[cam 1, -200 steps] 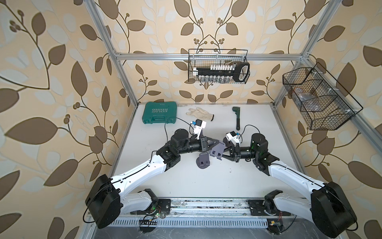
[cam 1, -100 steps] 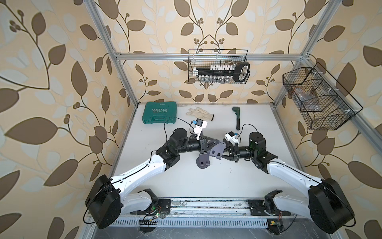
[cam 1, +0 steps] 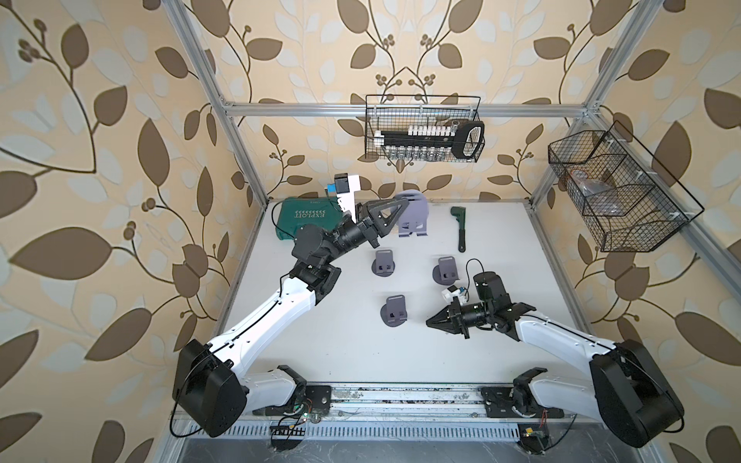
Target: Open the phone stand
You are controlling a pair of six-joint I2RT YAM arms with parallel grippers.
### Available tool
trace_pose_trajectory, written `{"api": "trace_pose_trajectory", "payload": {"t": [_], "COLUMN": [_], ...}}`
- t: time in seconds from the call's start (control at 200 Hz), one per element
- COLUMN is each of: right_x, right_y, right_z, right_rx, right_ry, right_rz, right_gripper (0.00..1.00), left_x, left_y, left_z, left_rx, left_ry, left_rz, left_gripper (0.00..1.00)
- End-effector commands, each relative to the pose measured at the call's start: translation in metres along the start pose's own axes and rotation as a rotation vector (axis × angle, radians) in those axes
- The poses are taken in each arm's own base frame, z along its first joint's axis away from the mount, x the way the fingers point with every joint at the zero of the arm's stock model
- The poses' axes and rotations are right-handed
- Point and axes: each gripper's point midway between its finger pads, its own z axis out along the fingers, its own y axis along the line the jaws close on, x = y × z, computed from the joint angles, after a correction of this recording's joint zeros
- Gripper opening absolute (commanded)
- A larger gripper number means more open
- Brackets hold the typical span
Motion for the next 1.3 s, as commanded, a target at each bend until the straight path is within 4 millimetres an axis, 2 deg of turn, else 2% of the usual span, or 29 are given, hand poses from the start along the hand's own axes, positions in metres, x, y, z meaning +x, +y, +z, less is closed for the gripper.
{"api": "trace_pose_trajectory", "payload": {"t": [0.0,0.1,0.135,0.19,0.275,0.375,0.53,0.665,0.79,0.975,1.295], "right_x": [-0.007,-0.009,-0.009,-0.009,-0.011,-0.017,-0.024,-0.029,-0.033,-0.034,-0.026], "right_y": [0.046,0.091,0.104,0.121,0.137,0.145,0.15,0.148,0.158,0.174,0.173], "right_z": [-0.028,-0.058,-0.067,-0.079,-0.086,-0.081,-0.073,-0.059,-0.046,-0.047,-0.056], "right_rx": [-0.004,-0.036,-0.053,-0.074,-0.116,-0.186,-0.237,-0.21,-0.257,-0.291,-0.288], "right_ry": [-0.097,-0.203,-0.238,-0.291,-0.334,-0.329,-0.302,-0.277,-0.238,-0.245,-0.273], "right_rz": [-0.19,-0.329,-0.371,-0.426,-0.46,-0.443,-0.422,-0.414,-0.403,-0.422,-0.426], "right_gripper": [0.0,0.0,0.1,0.21,0.39,0.47,0.49,0.51,0.51,0.51,0.5], "left_x": [0.008,0.026,0.034,0.048,0.062,0.073,0.082,0.083,0.089,0.096,0.097], "left_y": [0.008,0.028,0.039,0.049,0.055,0.054,0.048,0.038,0.036,0.037,0.039], "left_z": [0.002,-0.009,-0.014,-0.022,-0.035,-0.045,-0.055,-0.054,-0.052,-0.056,-0.06], "left_rx": [-0.038,-0.127,-0.169,-0.2,-0.197,-0.176,-0.188,-0.167,-0.171,-0.194,-0.219], "left_ry": [0.043,0.046,0.045,0.046,0.02,0.005,0.035,0.056,0.082,0.093,0.089], "left_rz": [-0.111,-0.261,-0.323,-0.403,-0.504,-0.576,-0.564,-0.542,-0.546,-0.541,-0.516], "left_gripper": [0.0,0.0,0.0,0.0,0.0,0.0,0.0,0.0,0.0,0.0,0.0]}}
